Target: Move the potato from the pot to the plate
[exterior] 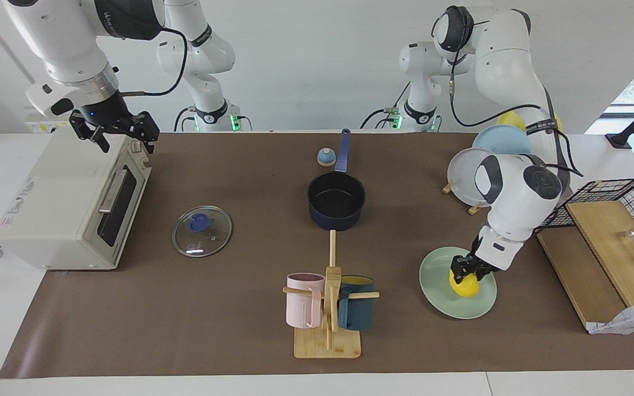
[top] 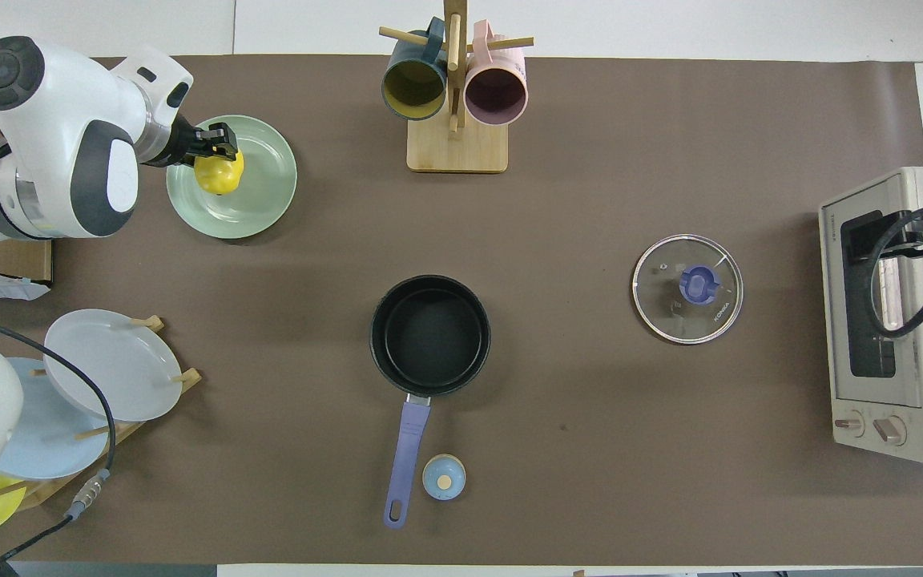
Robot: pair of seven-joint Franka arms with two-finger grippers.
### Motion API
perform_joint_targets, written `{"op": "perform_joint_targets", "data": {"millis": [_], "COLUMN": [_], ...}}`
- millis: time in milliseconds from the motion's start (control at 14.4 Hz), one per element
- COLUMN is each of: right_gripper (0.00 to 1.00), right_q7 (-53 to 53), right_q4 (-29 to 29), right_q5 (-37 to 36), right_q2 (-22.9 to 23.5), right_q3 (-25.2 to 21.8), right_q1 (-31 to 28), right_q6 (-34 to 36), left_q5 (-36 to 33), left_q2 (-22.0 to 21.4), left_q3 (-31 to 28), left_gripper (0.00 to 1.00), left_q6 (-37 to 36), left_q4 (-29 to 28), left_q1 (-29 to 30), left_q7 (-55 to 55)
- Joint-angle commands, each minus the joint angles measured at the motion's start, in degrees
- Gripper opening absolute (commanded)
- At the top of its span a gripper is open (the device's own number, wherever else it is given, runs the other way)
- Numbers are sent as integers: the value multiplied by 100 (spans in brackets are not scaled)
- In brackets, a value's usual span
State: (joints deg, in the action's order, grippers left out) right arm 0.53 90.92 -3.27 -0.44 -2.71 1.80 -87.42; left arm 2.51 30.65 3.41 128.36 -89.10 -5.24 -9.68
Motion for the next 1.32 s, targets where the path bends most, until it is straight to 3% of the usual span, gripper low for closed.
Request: {"op": "perform_joint_targets", "data": {"millis": [0,139,279,975,1254], "right_gripper": [100,100,100,100,100], "right_q7": [-71,-79,-79,-79,-79], "right_q4": [119,137,137,137,137], "right_q5": [64,64,64,64,64], "right_q2": [-88,-97,-97,-97,-97], "right_q3": [113,104,104,104,104], "right_q1": [-162,-162,-145,-162,-153], "right_q6": [-83,-56,-56,-65,-56], "left_q5": [-110,-110,-102,-110,-110], "left_q2": [-85,-94,-373,-2922,-3398], "left_q3": [10,1,10,-51,-34], "left_gripper": [14,100,100,100,100], "left_q6": [84,-126,-730,-3903,-4408], "left_q4": [-205,-109,85,42,-422], "left_q1": [32,-20,41,252,226], "left_q7": [89,63,62,115,203]}}
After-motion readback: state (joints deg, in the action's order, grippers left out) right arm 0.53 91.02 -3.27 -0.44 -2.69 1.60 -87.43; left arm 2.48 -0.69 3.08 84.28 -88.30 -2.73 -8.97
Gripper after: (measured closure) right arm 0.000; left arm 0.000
